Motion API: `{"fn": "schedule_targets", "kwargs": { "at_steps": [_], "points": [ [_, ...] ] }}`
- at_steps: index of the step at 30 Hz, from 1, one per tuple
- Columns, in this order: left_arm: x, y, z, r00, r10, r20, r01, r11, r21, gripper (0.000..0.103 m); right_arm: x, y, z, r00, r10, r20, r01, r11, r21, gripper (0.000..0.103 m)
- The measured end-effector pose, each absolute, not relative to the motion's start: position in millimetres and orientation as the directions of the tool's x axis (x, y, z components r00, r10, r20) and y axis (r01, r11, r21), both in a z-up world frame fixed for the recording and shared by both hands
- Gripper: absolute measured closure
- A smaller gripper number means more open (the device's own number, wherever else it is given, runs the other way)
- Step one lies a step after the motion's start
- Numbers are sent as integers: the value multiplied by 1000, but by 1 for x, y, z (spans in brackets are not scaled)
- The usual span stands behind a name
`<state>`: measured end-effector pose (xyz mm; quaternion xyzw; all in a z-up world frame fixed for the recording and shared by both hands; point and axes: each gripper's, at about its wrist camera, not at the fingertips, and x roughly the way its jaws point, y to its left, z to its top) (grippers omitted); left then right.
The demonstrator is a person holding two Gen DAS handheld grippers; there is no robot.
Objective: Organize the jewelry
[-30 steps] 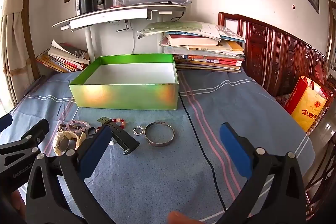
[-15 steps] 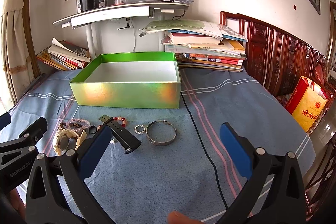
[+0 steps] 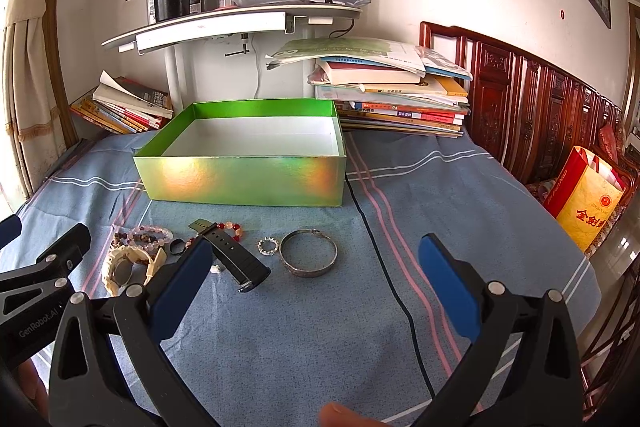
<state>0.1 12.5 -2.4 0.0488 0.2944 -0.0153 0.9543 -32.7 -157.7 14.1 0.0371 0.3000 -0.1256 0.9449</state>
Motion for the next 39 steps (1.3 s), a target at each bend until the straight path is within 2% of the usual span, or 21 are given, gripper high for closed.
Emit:
{"fn": "schedule_targets", "kwargs": {
  "at_steps": [39],
  "points": [
    [3,21,-1,822,-3,-569,56,996,76,4,-31,-153,15,789,-215,-576,253,967,-16,2]
  ]
}}
